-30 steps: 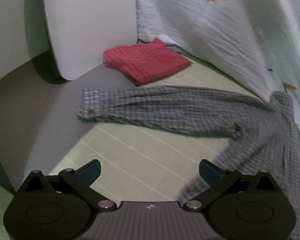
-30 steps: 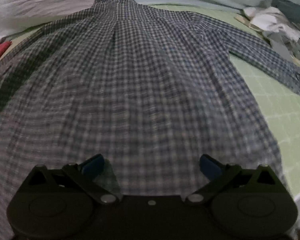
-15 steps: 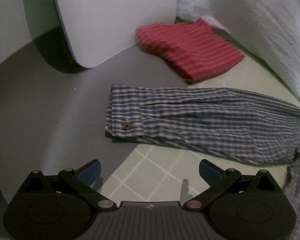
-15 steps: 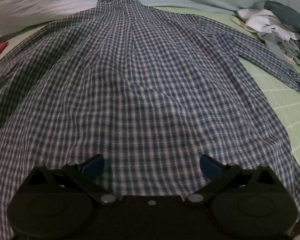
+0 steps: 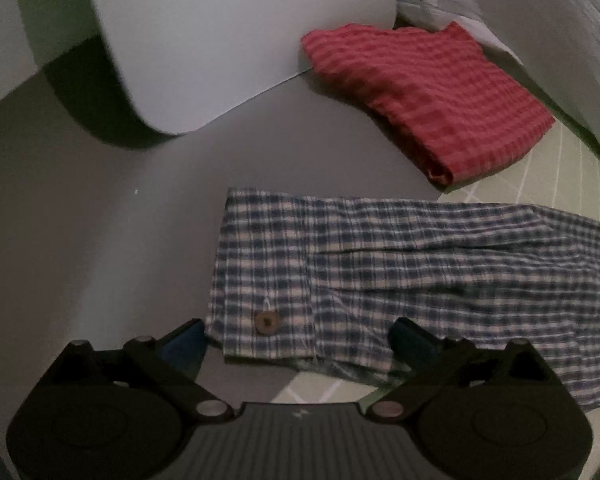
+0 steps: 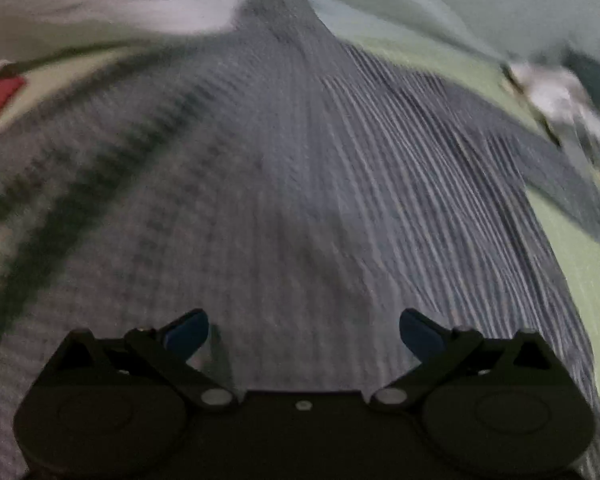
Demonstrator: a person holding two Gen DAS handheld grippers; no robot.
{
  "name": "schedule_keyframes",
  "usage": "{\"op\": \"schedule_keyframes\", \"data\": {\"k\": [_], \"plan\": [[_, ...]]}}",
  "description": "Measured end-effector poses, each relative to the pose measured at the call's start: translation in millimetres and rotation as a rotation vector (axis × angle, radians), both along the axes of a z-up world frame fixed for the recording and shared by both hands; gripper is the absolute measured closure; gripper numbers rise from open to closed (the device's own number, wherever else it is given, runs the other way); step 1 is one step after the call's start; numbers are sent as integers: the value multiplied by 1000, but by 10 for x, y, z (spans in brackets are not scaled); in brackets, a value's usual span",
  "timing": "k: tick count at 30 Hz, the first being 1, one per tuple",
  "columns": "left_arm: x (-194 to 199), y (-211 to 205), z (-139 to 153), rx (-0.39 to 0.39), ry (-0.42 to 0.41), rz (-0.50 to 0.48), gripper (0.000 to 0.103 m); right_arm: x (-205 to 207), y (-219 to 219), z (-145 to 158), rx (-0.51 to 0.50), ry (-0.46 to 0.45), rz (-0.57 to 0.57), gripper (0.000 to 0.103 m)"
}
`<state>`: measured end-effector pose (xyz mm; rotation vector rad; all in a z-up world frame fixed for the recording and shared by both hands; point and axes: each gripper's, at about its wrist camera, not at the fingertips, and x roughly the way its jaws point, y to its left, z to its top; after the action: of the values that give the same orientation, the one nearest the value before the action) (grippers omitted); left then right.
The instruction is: Fold clothes
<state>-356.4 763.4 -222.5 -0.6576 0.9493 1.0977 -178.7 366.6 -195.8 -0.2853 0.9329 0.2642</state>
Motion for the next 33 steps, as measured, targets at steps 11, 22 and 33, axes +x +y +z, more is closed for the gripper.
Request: {"op": "schedule_keyframes", "data": {"k": [11, 22, 33], "plan": [[-10, 69, -3, 14, -3, -3, 5, 28, 1440, 44, 80, -139, 271, 32], [-60, 140, 86, 93, -6, 25, 59, 295, 1693, -261, 90, 11, 287, 95], [-86, 241, 114, 70, -39, 41, 64, 276, 1838, -247, 91, 39, 287, 56]]}}
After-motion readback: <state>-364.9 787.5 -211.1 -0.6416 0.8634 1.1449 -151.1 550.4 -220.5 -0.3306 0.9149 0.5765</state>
